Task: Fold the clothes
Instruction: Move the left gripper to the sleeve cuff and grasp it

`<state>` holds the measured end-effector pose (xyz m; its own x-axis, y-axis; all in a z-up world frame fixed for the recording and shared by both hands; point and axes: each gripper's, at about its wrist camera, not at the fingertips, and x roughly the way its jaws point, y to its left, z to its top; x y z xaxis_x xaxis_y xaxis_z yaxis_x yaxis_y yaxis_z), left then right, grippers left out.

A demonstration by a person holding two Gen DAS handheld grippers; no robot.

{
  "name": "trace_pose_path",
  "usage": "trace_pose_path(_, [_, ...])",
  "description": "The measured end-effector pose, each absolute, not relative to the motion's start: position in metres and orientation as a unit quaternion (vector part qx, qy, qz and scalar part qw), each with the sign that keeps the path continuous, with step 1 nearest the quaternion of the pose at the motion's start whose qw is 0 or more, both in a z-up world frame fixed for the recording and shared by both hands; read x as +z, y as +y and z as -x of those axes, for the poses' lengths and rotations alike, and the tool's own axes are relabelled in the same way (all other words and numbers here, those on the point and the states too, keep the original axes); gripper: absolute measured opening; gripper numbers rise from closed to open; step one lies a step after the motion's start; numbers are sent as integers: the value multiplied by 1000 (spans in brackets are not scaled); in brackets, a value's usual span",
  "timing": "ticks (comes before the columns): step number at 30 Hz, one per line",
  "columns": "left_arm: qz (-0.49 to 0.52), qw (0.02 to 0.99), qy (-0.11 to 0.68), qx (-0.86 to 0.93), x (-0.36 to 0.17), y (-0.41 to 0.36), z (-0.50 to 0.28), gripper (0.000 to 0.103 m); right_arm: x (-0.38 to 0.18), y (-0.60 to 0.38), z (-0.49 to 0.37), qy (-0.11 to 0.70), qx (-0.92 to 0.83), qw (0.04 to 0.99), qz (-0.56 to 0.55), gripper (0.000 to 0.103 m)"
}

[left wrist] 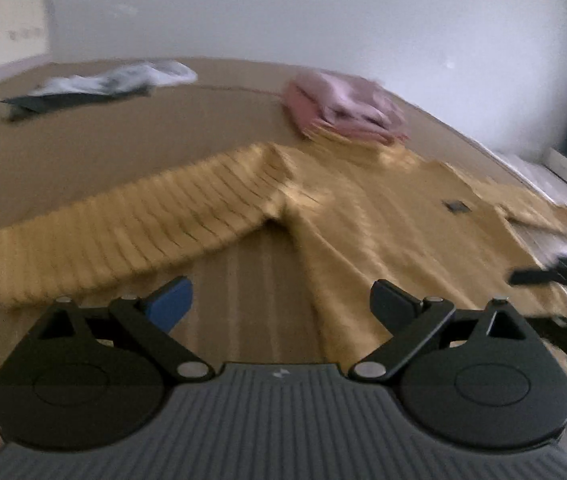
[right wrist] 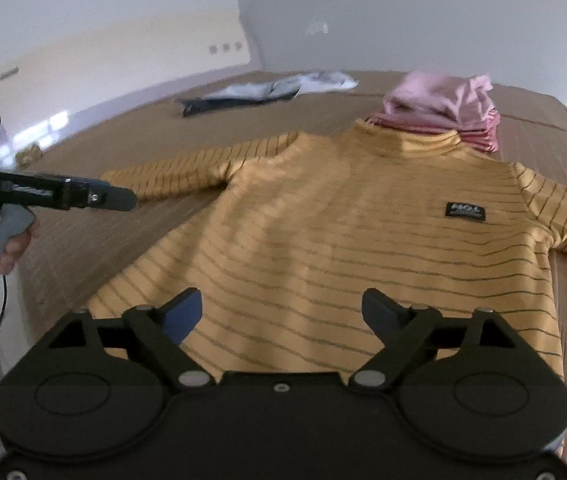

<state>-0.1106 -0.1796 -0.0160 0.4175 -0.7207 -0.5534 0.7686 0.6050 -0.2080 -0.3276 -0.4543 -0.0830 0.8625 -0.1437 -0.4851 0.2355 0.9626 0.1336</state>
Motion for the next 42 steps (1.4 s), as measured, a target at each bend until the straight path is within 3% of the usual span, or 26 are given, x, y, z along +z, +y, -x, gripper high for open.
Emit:
trace_pose_path(1, [-29, 850, 308, -426, -15, -179, 105, 98, -83, -456, 329, 235, -101, 961, -106, 102])
trace_pose_path(12, [59, 882, 337, -324, -19, -150, 28, 98, -58, -451, 320, 218, -93, 966, -102, 102])
trace_pose_path(22, [132, 873, 374, -282, -31, -117, -44, 98, -72, -427, 295, 248, -82, 965, 8, 102])
trace_pose_path(32, [189, 838, 397, -325, -43, -105, -65, 101, -91, -453, 281, 263, -87, 957, -84, 102])
trace_pose_path(36, [178, 844, 397, -314, -42, -105, -63, 101, -101, -464, 281, 266, -87, 951, -129, 102])
trace_pose_path(42, [133, 859, 391, -303, -41, -112, -57, 100, -109, -446, 279, 273, -97, 955, -60, 103])
